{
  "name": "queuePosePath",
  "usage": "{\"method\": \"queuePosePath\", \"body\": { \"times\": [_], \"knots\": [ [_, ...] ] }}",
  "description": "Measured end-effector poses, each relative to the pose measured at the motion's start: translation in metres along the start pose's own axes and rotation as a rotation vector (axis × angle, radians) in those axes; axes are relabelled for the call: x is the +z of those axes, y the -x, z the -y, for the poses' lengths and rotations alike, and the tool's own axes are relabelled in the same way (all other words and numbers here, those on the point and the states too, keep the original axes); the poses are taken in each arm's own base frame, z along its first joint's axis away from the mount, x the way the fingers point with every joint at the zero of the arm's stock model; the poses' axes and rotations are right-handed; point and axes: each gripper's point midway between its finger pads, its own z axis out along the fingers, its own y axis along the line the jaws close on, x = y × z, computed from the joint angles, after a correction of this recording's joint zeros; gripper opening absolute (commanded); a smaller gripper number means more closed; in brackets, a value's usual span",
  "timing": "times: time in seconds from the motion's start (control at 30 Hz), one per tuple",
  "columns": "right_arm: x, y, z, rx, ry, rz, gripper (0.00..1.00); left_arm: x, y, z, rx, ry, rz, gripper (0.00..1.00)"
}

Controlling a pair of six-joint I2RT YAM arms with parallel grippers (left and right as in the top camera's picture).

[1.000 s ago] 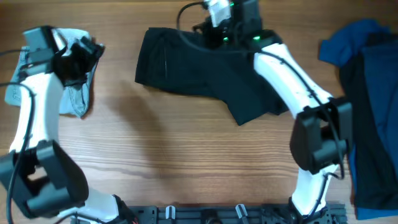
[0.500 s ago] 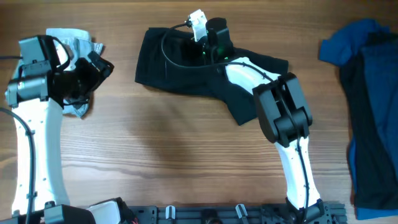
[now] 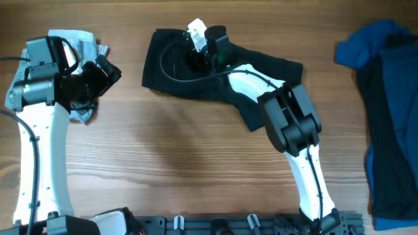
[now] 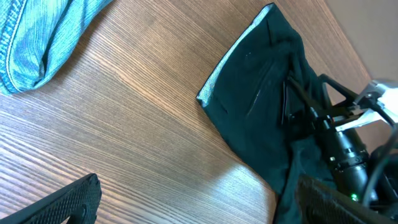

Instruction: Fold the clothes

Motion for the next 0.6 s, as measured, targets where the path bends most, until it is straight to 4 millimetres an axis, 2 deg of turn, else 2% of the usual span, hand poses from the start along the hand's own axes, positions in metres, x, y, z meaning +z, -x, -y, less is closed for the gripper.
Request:
{"method": "queuePosePath", "body": {
  "times": [0.1,0.2,0.23,0.3,0.4,0.47,0.57,0.6],
  "knots": [
    [0.004,-0.008,0.001,-0.018,-0.006,-0.011,0.74,0.000,0.000,0.000,0.000,0.000,0.000,1.00],
    [0.004,-0.009,0.001,-0.025,-0.008,-0.014,0.74,0.000,0.000,0.000,0.000,0.000,0.000,1.00],
    [0.006,-0.013,0.000,-0.025,-0.007,-0.020,0.67,0.000,0.000,0.000,0.000,0.000,0.000,1.00],
    [0.009,-0.020,-0.001,-0.025,-0.004,-0.033,0.64,0.000,0.000,0.000,0.000,0.002,0.001,1.00],
    [0.010,-0.023,-0.001,-0.021,-0.004,-0.036,0.43,0.000,0.000,-0.001,0.000,0.003,0.001,1.00],
    [0.010,-0.021,-0.001,-0.011,-0.005,-0.029,0.35,0.000,0.000,-0.001,-0.001,0.003,0.002,1.00],
    [0.010,-0.016,0.001,0.021,-0.013,-0.007,0.05,0.000,0.000,-0.001,0.000,0.003,0.002,1.00],
    [0.010,-0.015,0.001,0.028,-0.014,-0.004,0.04,0.000,0.000,0.000,0.000,0.002,0.002,1.00]
  ]
}}
